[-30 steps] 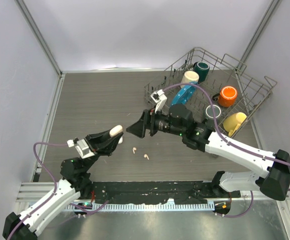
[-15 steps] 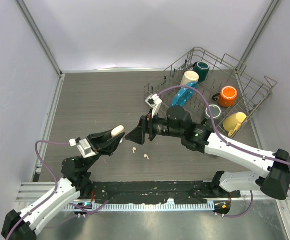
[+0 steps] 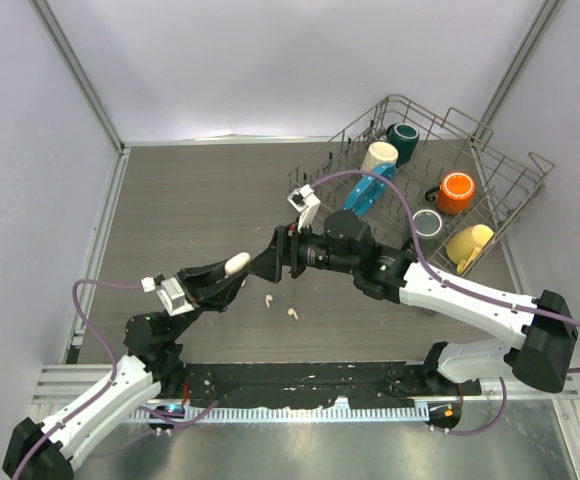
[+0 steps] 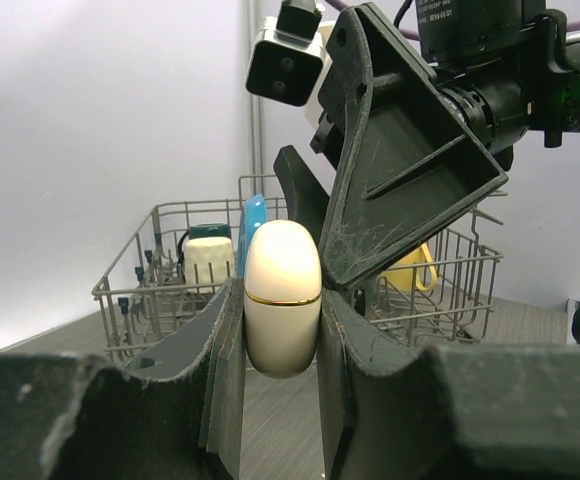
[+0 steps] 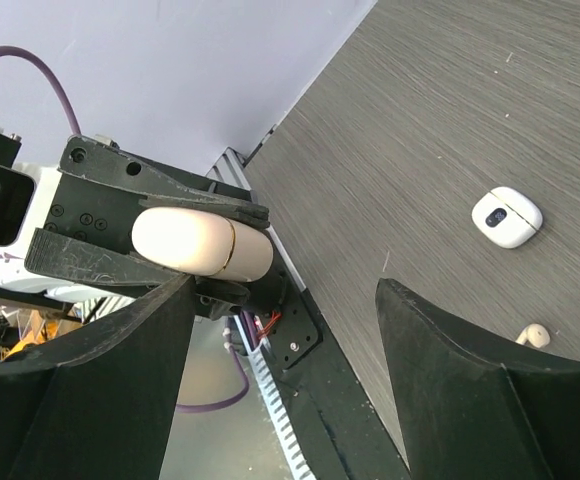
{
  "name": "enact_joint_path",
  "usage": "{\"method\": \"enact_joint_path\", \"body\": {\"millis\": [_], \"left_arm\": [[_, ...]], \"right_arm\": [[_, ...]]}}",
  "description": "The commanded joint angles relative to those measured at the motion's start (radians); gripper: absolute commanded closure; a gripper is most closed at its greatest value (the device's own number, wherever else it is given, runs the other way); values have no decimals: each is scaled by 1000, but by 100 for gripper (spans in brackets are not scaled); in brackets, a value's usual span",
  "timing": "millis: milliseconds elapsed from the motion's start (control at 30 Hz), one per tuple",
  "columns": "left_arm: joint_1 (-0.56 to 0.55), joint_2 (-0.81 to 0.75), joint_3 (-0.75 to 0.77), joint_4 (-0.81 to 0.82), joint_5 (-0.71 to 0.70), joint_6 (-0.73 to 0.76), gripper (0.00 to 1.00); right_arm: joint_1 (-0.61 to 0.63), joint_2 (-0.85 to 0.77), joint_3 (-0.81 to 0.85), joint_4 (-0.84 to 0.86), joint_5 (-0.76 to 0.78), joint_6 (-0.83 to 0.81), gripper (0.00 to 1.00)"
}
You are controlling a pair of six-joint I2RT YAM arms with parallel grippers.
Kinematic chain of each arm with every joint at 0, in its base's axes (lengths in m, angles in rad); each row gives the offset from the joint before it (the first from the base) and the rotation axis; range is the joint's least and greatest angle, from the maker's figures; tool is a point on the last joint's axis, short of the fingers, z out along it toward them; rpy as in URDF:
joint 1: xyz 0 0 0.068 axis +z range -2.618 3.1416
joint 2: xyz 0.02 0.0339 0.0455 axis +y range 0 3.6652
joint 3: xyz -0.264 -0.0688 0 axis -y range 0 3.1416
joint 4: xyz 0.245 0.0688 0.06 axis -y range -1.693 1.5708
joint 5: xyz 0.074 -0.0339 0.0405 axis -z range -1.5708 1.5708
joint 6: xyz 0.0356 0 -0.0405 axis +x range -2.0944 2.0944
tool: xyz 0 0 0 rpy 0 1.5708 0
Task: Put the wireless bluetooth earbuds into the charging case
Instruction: Open the charging case.
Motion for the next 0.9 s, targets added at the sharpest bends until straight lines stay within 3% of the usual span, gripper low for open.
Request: {"method": "enact_joint_path", "body": {"millis": [0,867], "left_arm": [[-6,-20,-63,65,51,19,100],[-6,-17,-57,-7,120,19,100]], "right_arm": [[3,12,14,110,36,52,23],[-35,40,9,219,1,152,22]]}}
